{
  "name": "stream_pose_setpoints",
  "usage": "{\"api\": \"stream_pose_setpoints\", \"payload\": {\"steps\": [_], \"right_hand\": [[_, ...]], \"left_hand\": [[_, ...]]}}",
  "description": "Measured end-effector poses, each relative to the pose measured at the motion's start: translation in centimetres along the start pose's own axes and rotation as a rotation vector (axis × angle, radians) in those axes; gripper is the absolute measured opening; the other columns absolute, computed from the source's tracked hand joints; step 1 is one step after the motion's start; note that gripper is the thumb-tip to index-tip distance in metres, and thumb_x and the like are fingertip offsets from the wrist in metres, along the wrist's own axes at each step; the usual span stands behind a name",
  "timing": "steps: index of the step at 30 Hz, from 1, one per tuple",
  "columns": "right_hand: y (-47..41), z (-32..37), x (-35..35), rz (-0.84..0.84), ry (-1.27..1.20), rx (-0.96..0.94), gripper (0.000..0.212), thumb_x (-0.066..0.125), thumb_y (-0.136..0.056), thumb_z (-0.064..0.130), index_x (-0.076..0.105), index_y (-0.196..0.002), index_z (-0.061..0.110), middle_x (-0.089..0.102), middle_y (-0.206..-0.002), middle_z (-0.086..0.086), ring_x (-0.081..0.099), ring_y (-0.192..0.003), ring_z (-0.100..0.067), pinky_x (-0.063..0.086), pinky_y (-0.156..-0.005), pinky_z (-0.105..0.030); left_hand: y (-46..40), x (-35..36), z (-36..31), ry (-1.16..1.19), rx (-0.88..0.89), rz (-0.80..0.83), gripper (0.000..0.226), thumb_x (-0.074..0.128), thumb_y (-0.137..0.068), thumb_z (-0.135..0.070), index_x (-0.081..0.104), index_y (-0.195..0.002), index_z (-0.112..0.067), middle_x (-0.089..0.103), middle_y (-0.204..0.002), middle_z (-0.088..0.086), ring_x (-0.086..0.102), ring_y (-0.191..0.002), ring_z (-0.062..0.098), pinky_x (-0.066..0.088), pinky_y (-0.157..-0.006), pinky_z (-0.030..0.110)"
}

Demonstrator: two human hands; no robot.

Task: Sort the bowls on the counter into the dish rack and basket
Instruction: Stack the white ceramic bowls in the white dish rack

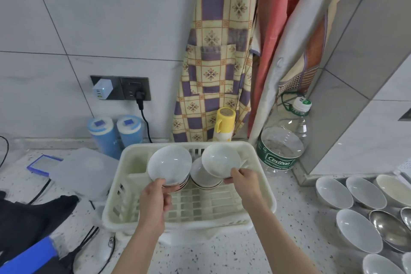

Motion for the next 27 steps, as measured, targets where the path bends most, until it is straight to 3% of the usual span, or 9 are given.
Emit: {"api": "stream_pose_setpoints", "payload": {"steps": [2, 7, 11, 15, 19, 23, 27], "right_hand": [[-0.6, 0.0, 1.0, 0.004, 0.037, 0.007, 0.026, 0.049, -0.088, 0.015, 0.069, -0.076, 0.005, 0.071, -0.057, 0.004, 0.048, -0.053, -0.007, 0.037, -0.045, -0.019], [-1.7, -0.8, 2.7, 0.046, 0.109, 0.023, 0.026, 0.049, -0.088, 0.018, 0.069, -0.079, 0.003, 0.071, -0.056, 0.005, 0.050, -0.058, -0.015, 0.039, -0.051, -0.025], [-2.3, -1.5, 3.4, 0.044, 0.166, 0.018, 0.025, 0.048, -0.088, 0.019, 0.062, -0.069, 0.010, 0.072, -0.057, 0.006, 0.046, -0.049, -0.010, 0.035, -0.042, -0.020], [-2.6, -1.7, 3.7, 0.040, 0.228, -0.012, 0.026, 0.048, -0.088, 0.022, 0.067, -0.079, 0.008, 0.071, -0.058, 0.007, 0.057, -0.058, -0.009, 0.039, -0.050, -0.024], [-2.7, -2.0, 3.8, 0.028, 0.264, -0.017, 0.024, 0.048, -0.088, 0.024, 0.067, -0.078, 0.013, 0.071, -0.059, 0.007, 0.054, -0.054, -0.007, 0.036, -0.048, -0.023], [-2.7, -2.3, 3.9, 0.025, 0.261, -0.015, 0.027, 0.048, -0.090, 0.025, 0.069, -0.099, 0.011, 0.074, -0.076, 0.001, 0.054, -0.061, -0.009, 0.038, -0.053, -0.025], [-2.6, -2.4, 4.0, 0.021, 0.251, -0.037, 0.031, 0.047, -0.090, 0.022, 0.064, -0.114, 0.012, 0.072, -0.080, 0.000, 0.054, -0.060, -0.006, 0.037, -0.052, -0.023]], "left_hand": [[-0.4, -0.2, 0.0, 0.004, -0.004, 0.017, 0.020, 0.049, -0.093, -0.015, 0.064, -0.104, -0.007, 0.076, -0.086, 0.018, 0.035, -0.044, 0.010, 0.027, -0.037, 0.020], [-1.3, -0.4, -0.1, 0.021, 0.005, 0.053, 0.022, 0.048, -0.094, -0.016, 0.063, -0.107, -0.010, 0.076, -0.088, 0.017, 0.035, -0.043, 0.008, 0.026, -0.039, 0.021], [-1.8, -0.6, 0.0, 0.062, 0.008, 0.064, 0.022, 0.048, -0.095, -0.015, 0.062, -0.111, -0.008, 0.076, -0.089, 0.019, 0.036, -0.041, 0.006, 0.027, -0.037, 0.019], [-2.0, -0.8, 0.1, 0.095, 0.006, 0.072, 0.023, 0.048, -0.096, -0.015, 0.061, -0.114, -0.010, 0.076, -0.090, 0.020, 0.036, -0.042, 0.006, 0.029, -0.038, 0.018], [-2.1, -0.8, 0.1, 0.103, 0.011, 0.078, 0.023, 0.048, -0.096, -0.015, 0.061, -0.115, -0.010, 0.076, -0.088, 0.019, 0.036, -0.041, 0.005, 0.030, -0.037, 0.018], [-2.0, -0.8, 0.1, 0.109, 0.007, 0.078, 0.024, 0.047, -0.095, -0.012, 0.061, -0.114, -0.009, 0.076, -0.087, 0.018, 0.036, -0.041, 0.005, 0.029, -0.036, 0.018], [-2.0, -0.9, 0.1, 0.108, 0.002, 0.079, 0.024, 0.048, -0.095, -0.012, 0.061, -0.114, -0.010, 0.076, -0.088, 0.019, 0.036, -0.041, 0.005, 0.030, -0.036, 0.018]]}}
Point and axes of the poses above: each hand's wrist, its own y-axis away from the middle knuckle, its own x-axis out of the palm, z = x × y, the point moved 5 cm from there along -y, towards the middle knuckle
